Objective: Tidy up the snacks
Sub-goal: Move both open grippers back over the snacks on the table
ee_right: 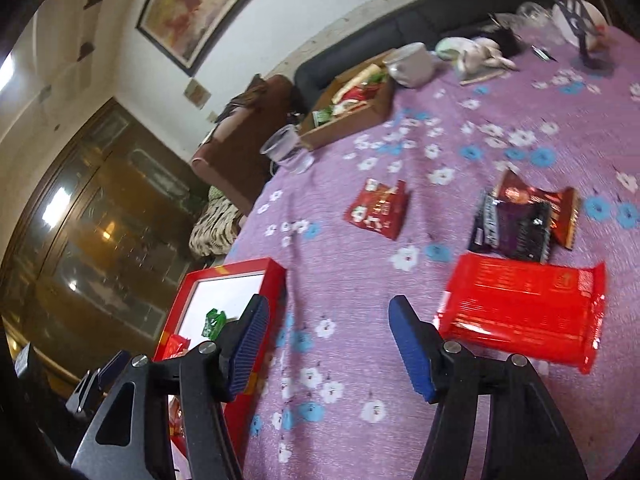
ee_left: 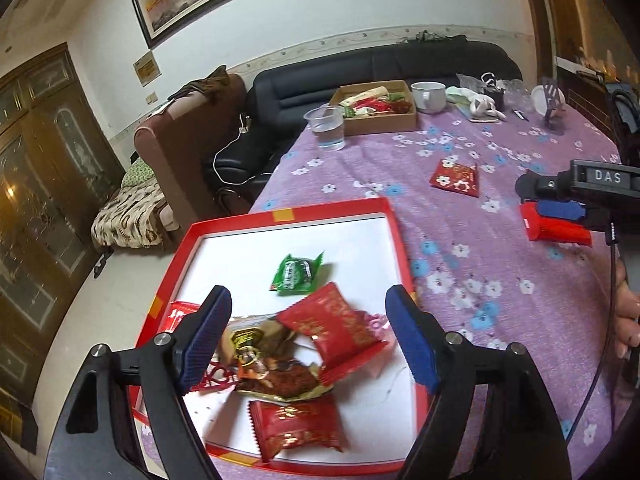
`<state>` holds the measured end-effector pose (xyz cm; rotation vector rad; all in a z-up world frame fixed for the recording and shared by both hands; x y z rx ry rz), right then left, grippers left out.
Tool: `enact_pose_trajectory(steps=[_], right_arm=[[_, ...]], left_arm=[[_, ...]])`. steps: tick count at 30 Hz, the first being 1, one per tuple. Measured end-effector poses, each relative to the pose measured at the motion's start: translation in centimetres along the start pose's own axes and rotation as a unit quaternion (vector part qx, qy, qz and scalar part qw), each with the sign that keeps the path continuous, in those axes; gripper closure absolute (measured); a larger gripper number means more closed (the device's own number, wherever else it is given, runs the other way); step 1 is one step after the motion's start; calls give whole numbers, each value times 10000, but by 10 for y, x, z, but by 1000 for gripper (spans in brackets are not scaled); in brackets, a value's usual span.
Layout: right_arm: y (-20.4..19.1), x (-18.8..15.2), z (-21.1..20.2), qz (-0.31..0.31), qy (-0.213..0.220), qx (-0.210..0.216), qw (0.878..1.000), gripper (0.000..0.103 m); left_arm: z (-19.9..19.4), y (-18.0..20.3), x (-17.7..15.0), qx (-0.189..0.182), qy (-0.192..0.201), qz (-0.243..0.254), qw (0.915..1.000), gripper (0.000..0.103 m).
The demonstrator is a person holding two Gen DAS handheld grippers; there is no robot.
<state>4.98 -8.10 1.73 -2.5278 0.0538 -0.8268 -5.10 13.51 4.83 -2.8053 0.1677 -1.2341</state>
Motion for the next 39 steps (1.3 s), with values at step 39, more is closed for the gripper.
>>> enact_pose_trajectory(steps=[39], right_arm=[[163,46,-99,1145,1558,-1227,9734,30]], left_arm=[[59,216,58,-1216,-799,331,9888,23]])
Point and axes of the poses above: each gripper's, at about its wrist camera, not at the fingertips, and z roughly the way its jaws point, y to its right, x to its top, the point moved 7 cm from there along z, roughly the way its jaws point, and after that the axes turned 14 degrees about -x, right-handed, at the moved point
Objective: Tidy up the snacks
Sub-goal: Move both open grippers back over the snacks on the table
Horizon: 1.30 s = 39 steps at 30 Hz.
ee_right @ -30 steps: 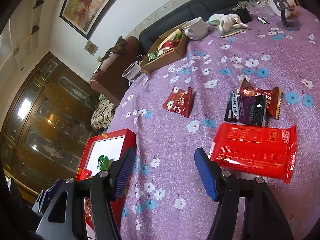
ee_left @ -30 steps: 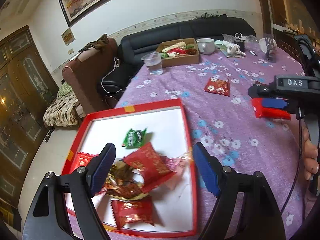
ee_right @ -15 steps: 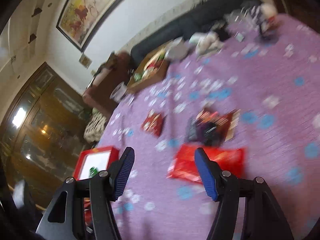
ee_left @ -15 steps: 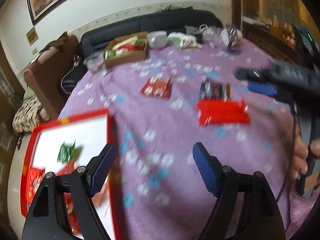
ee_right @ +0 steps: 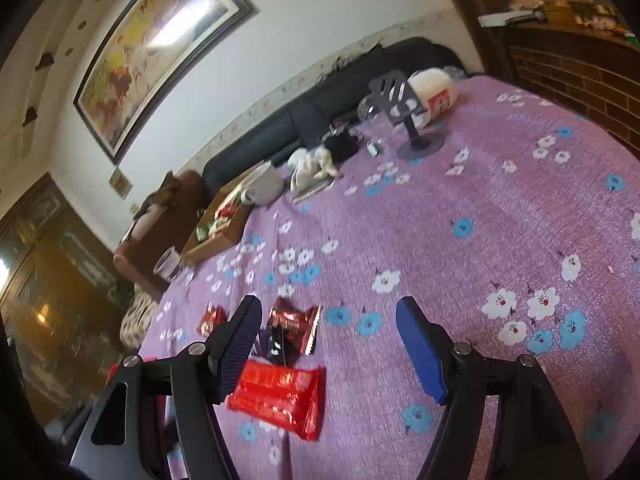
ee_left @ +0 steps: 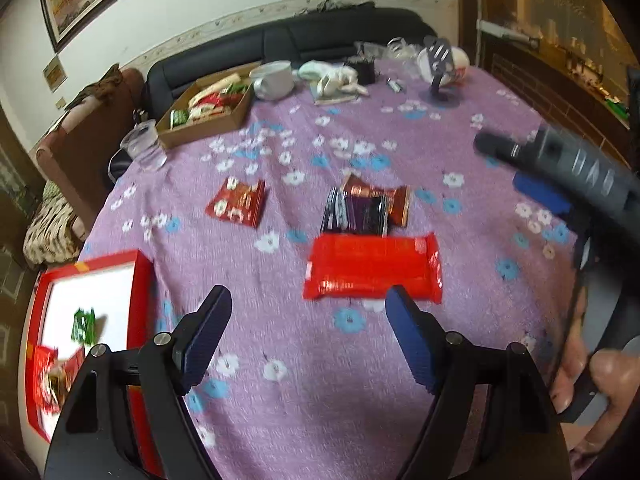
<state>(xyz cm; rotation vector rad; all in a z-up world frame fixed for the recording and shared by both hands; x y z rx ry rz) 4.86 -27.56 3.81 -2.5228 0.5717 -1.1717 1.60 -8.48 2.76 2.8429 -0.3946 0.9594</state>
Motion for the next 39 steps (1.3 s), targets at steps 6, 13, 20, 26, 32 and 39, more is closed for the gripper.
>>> enact_pose_trajectory(steps=[6,13,20,26,32,39], right_arm=[[35,7,1,826,-66,-247,9963,30],[29,5,6,533,-99,-431,9976,30],[35,11,0,508,123,-621,9967,30],[35,15,-8,388,310,-684,9964,30],[35,19,-15,322,420,-663,9964,30],[34,21,-18,246,493,-658,9963,30]], left_arm=[[-21,0,-14,339,-35,-232,9992,23],[-64,17,-14,583,231,20,9980,23],[-143,69,38,352,891,656,9932,23],[-272,139,87,204,2016,1584,9664,23],[-406,210,135,136,2967,2265,9276,18],[-529,242,196,454,4136,2176,8829,4]])
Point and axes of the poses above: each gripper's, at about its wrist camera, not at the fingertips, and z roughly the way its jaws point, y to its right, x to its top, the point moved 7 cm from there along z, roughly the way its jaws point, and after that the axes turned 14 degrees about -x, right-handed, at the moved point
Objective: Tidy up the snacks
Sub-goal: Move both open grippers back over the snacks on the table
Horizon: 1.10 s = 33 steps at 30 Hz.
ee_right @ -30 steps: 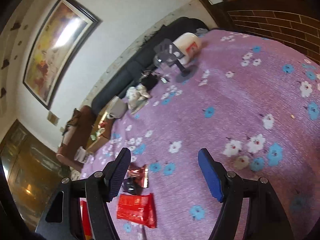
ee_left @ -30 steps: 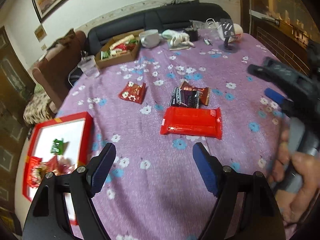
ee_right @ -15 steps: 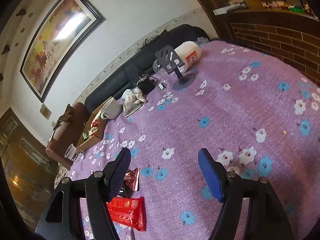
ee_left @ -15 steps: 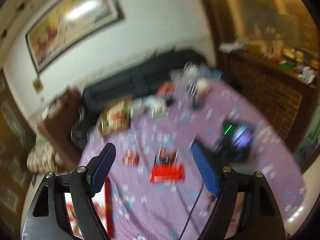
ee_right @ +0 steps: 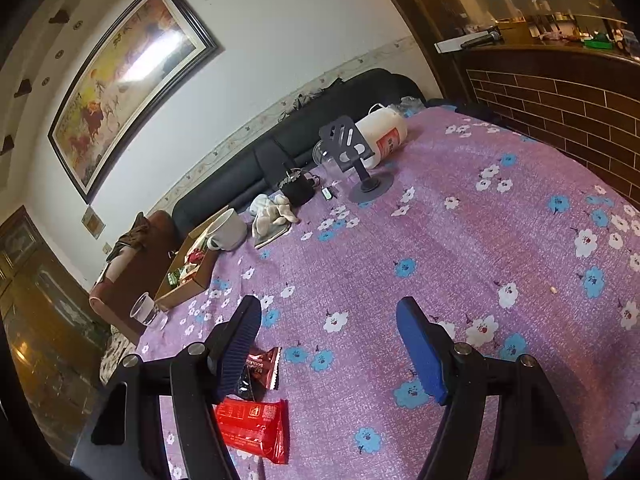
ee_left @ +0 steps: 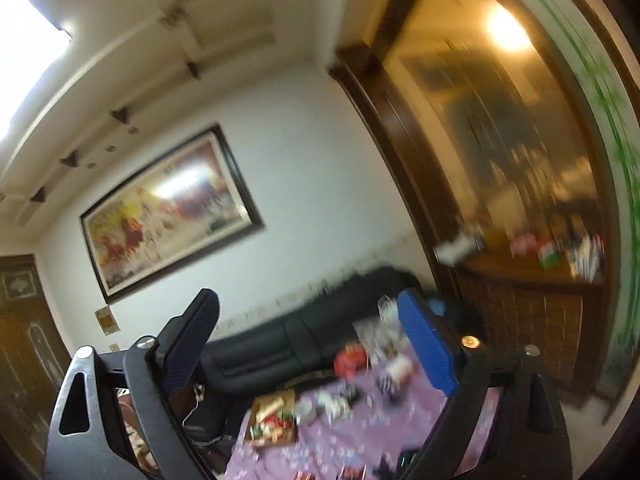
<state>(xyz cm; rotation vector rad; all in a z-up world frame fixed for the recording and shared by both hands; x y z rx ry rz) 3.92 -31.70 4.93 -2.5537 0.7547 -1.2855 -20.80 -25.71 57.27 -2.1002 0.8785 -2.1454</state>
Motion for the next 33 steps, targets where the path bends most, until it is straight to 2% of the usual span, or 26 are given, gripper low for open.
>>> enact_pose_trajectory(steps=[1,2,5,8,10,14,17,20,23,24,26,29,30,31,33], right_arm=[[-1,0,1,-19,1,-16,10000,30],[-2,0,2,-36,4,-24,10000,30],[-9,-2,6,-138,-37,-28,9999,30],[-13,-6,10,-262,-71,-76,9996,30],[-14,-9,12,-266,-135,-58,9995,30],[-14,-13,19,-301,-231,-138,9992,30],[-18,-15,24,-424,-209,-207,9987,30],[-21,-17,27,-530,-229,-187,9982,30],[-22,-19,29,-572,-270,-129,9979,30],[-21,-19,28,-574,-276,-86,9979,30],[-20,-18,28,-587,-265,-39,9979,30],[-16,-19,27,-542,-314,142,9979,29],[-15,-19,26,-500,-316,226,9980,29],[-15,-19,26,-435,-338,346,9979,27],[-17,-21,30,-304,-535,551,9966,23]], left_arm=[[-4,-8,9,58,140,-87,9998,0],[-8,-15,13,150,272,-135,9994,0],[-5,-33,-7,74,232,-307,9992,0],[12,-36,-53,-143,-246,-351,9990,0],[32,-40,-103,-342,-793,-380,9955,0],[64,-41,-214,-814,-1948,-636,9754,0],[78,-34,-308,-1231,-2715,-773,9514,0],[98,-32,-407,-1443,-3386,-1108,9232,0],[115,-34,-483,-1398,-3766,-1817,8976,0],[116,-37,-500,-1460,-3773,-2048,8913,0],[121,-40,-533,-1498,-3709,-2329,8864,0],[129,-53,-594,-898,-3948,-2148,8888,0],[127,-57,-608,-805,-4007,-2167,8866,0],[123,-59,-620,-804,-4092,-2243,8808,0],[117,-64,-649,-1012,-4275,-2518,8623,0]])
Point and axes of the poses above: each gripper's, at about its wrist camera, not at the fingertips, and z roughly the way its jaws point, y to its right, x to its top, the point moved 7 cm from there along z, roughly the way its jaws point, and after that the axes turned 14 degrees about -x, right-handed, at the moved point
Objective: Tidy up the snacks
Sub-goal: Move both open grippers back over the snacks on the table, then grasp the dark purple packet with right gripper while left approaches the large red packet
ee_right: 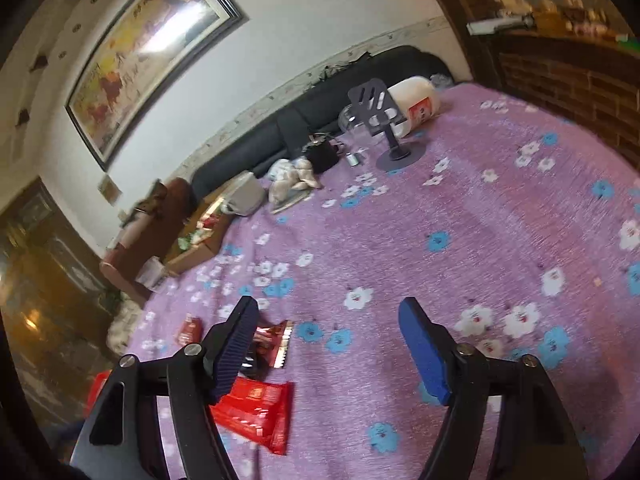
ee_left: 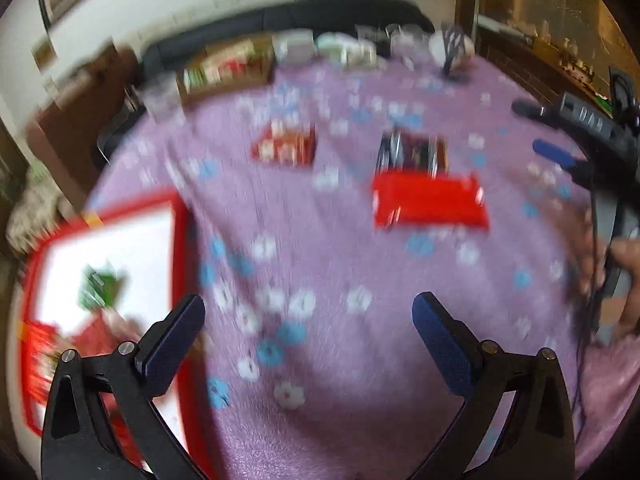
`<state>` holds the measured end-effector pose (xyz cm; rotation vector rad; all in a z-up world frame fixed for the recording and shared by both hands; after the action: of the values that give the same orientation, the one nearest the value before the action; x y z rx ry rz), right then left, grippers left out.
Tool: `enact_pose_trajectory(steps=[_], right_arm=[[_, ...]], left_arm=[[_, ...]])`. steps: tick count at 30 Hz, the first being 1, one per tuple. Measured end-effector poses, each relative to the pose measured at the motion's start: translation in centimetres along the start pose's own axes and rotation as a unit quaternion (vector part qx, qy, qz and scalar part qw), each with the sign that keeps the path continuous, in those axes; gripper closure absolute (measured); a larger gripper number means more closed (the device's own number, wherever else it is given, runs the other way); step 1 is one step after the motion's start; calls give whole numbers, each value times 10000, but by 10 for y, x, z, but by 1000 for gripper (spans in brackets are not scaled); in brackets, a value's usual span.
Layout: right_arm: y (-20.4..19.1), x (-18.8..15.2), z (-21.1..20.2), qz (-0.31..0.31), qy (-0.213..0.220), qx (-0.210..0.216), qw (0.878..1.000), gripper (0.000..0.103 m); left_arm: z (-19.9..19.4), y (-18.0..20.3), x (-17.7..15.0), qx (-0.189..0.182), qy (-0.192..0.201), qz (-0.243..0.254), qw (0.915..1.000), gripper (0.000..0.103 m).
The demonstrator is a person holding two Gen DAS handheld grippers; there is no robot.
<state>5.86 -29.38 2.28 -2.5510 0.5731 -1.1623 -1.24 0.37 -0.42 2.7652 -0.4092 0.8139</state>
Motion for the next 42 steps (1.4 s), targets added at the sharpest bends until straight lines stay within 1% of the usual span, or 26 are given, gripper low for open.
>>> enact_pose_trajectory(steps=[2,6,7,9,12,13,14,15,16,17,19,21,22,23,24,25,27,29,31,32,33,34,35,38,39,42], right_arm=[[-7,-5,8,-56,-223,9,9997,23],[-46,-16,22,-529,-578,135,9968,23],[-60,-19,29,-716,-713,152,9948,23],[-74,-24,39,-940,-813,114,9922,24],[-81,-39,55,-993,-1133,72,9886,24],[-80,-46,59,-992,-1247,-12,9872,25],[-77,-56,63,-944,-1443,-36,9850,24],[-76,-63,63,-886,-1600,48,9831,23],[-78,-65,57,-907,-1534,143,9839,23],[-82,-71,50,-972,-1644,350,9810,23],[-98,-92,39,-1141,-2114,963,9659,23],[-121,-123,20,-1365,-2788,1863,9322,24],[-127,-131,13,-1427,-2918,2120,9217,26],[-132,-134,7,-1499,-2869,2231,9195,26],[-131,-127,6,-1489,-2672,2120,9282,25],[-127,-115,11,-1368,-2427,1889,9417,25],[-117,-92,20,-1085,-2069,1492,9608,23],[-108,-67,30,-797,-1728,1163,9748,23],[-106,-49,40,-697,-1510,968,9813,23],[-106,-44,44,-556,-1543,1026,9811,23],[-109,-41,49,-368,-1627,1203,9786,23],[-114,-38,55,-149,-1726,1472,9738,23],[-116,-36,60,-61,-1755,1563,9720,23],[-122,-36,77,-219,-1642,1425,9758,23],[-125,-38,82,-266,-1672,1422,9753,23],[-137,-55,98,-500,-2048,1470,9664,24]], left_arm=[[4,-16,-7,-27,43,-220,9997,0],[6,-25,-8,-127,72,-378,9992,0],[8,-26,-9,-205,61,-398,9990,0],[17,-29,-10,-329,17,-372,9988,0],[22,-32,-12,-376,-28,-380,9986,0],[22,-32,-12,-365,-11,-355,9987,0],[22,-33,-12,-337,3,-327,9989,0],[22,-33,-11,-328,7,-320,9990,0],[21,-34,-11,-348,21,-339,9988,0],[19,-36,-11,-346,46,-373,9987,0],[17,-38,-11,-406,73,-400,9983,0],[13,-37,-13,-461,96,-416,9980,0],[11,-37,-15,-468,114,-424,9979,0],[9,-36,-16,-454,119,-430,9980,0],[8,-35,-17,-432,114,-434,9981,0],[8,-34,-18,-396,101,-431,9982,0],[9,-33,-19,-312,65,-396,9987,0],[8,-34,-20,-294,50,-413,9987,0],[8,-34,-19,-284,45,-459,9985,0],[8,-34,-19,-269,44,-475,9985,0],[8,-34,-19,-237,35,-485,9985,0],[9,-34,-19,-203,22,-485,9986,0],[9,-34,-19,-172,9,-478,9987,0],[12,-32,-20,-101,-48,-478,9988,0],[12,-32,-20,-89,-60,-480,9988,0],[14,-32,-21,-17,-102,-475,9988,0]])
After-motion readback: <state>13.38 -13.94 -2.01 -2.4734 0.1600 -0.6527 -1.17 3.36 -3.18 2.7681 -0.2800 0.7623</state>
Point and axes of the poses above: each gripper's, at about its wrist camera, not at the fingertips, and z roughly the way its jaws point, y to its right, x to its top, the point moved 7 cm from there along z, roughly the way its jaws point, and after that the axes turned 14 degrees about -x, right-handed, at the moved point
